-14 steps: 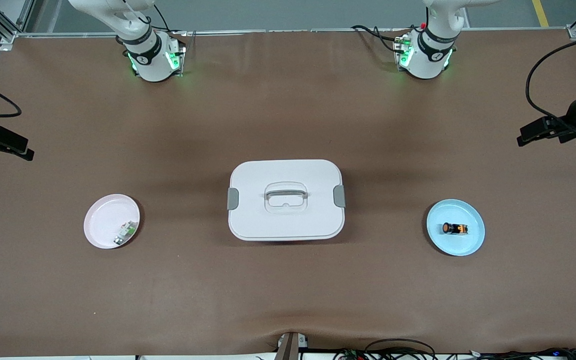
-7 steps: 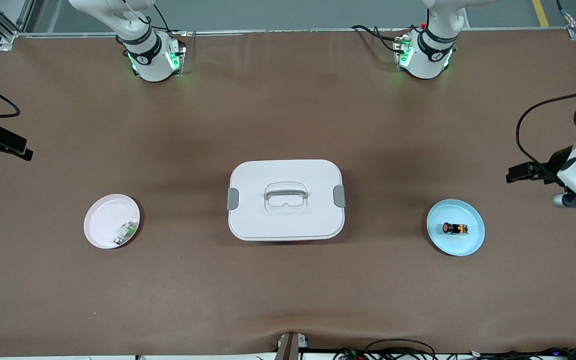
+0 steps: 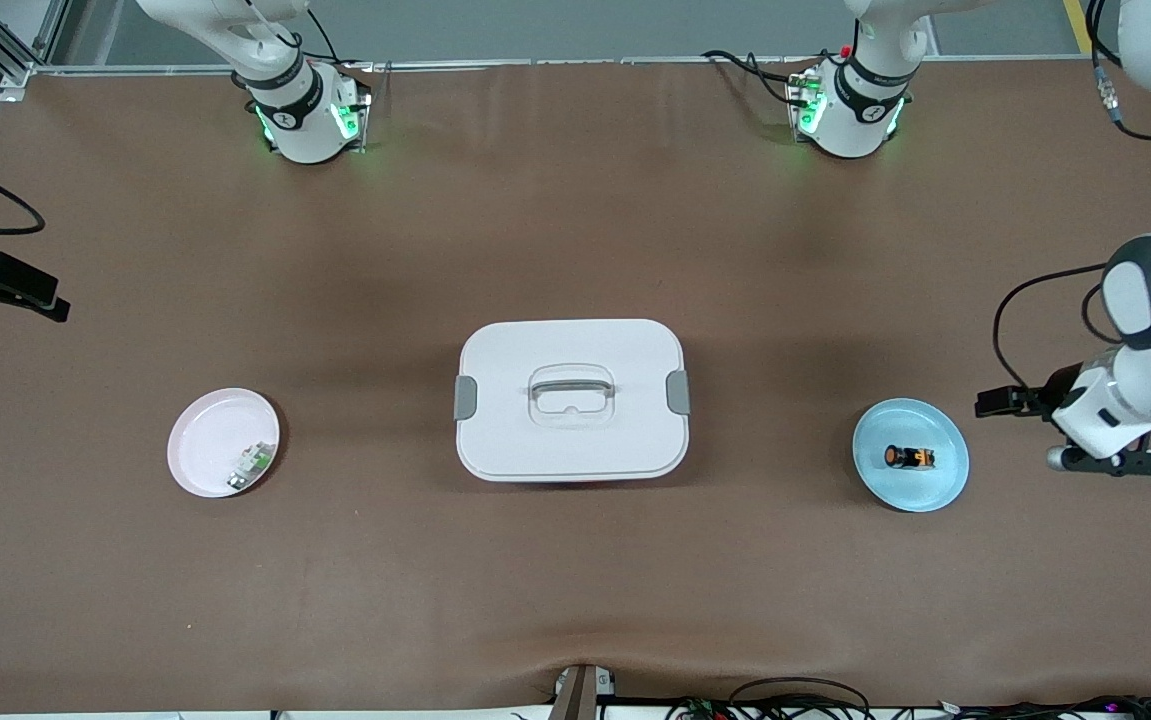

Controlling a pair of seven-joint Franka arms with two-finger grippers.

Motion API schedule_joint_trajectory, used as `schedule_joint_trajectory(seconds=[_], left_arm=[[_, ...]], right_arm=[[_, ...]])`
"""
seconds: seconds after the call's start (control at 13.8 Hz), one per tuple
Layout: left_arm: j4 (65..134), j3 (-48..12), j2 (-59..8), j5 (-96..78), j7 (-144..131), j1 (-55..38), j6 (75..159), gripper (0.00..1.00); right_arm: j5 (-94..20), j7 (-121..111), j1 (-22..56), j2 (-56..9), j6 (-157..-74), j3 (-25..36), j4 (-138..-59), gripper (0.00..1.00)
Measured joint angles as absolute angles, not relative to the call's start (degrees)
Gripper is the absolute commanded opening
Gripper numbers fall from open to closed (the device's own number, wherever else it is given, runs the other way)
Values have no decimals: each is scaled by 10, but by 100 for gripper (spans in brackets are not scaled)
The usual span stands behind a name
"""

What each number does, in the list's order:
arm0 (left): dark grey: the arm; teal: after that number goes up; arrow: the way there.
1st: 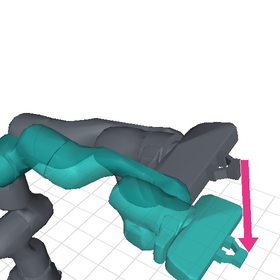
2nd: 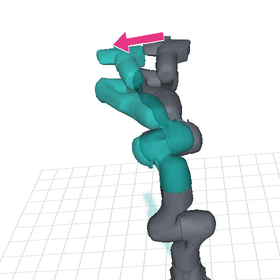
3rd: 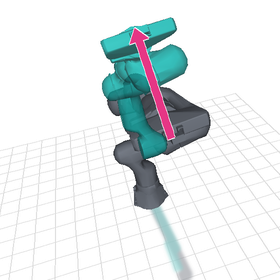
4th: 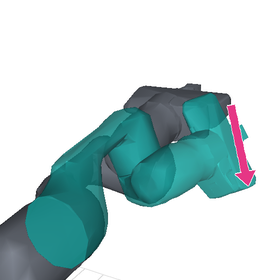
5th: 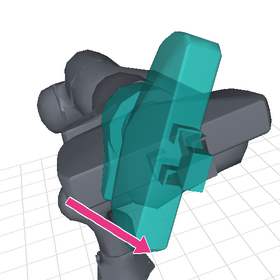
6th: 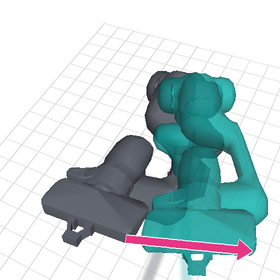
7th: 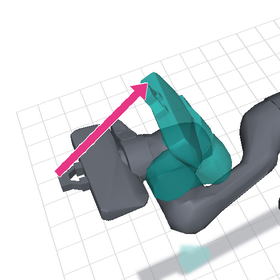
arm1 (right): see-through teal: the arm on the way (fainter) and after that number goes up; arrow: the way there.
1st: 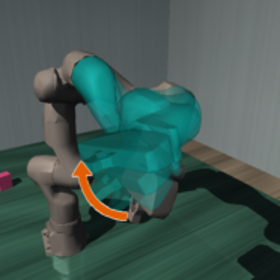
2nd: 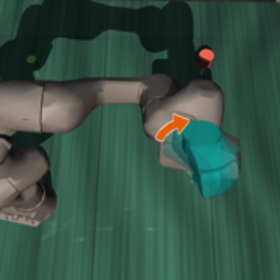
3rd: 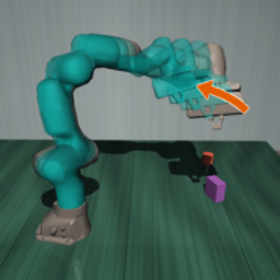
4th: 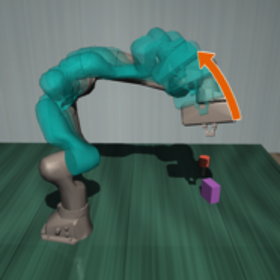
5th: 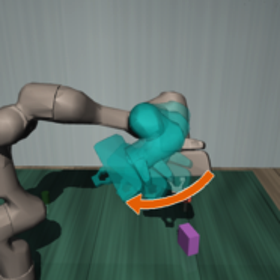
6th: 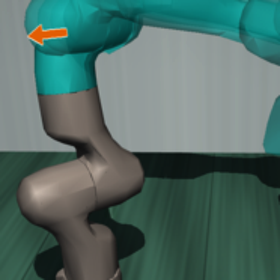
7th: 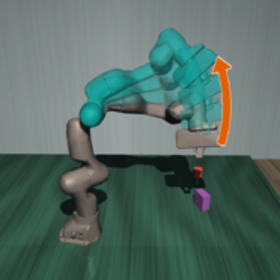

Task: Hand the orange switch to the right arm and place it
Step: 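Move the left gripper down toward the orange switch on the blue plate, then lower the left gripper and close it on the orange switch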

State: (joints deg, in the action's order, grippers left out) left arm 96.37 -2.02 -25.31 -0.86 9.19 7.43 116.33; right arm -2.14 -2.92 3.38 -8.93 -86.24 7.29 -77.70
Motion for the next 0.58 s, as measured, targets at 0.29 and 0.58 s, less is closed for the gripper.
schedule_joint_trajectory(seconds=[0.29, 0.58], left_arm=[[964, -26, -299, -10, 35, 70, 1222, 100], [961, -30, -322, -10, -28, 49, 1249, 100]], right_arm=[[-21, -29, 34, -89, -863, 73, -777, 100], [-21, -29, 34, -89, -863, 75, -777, 100]])
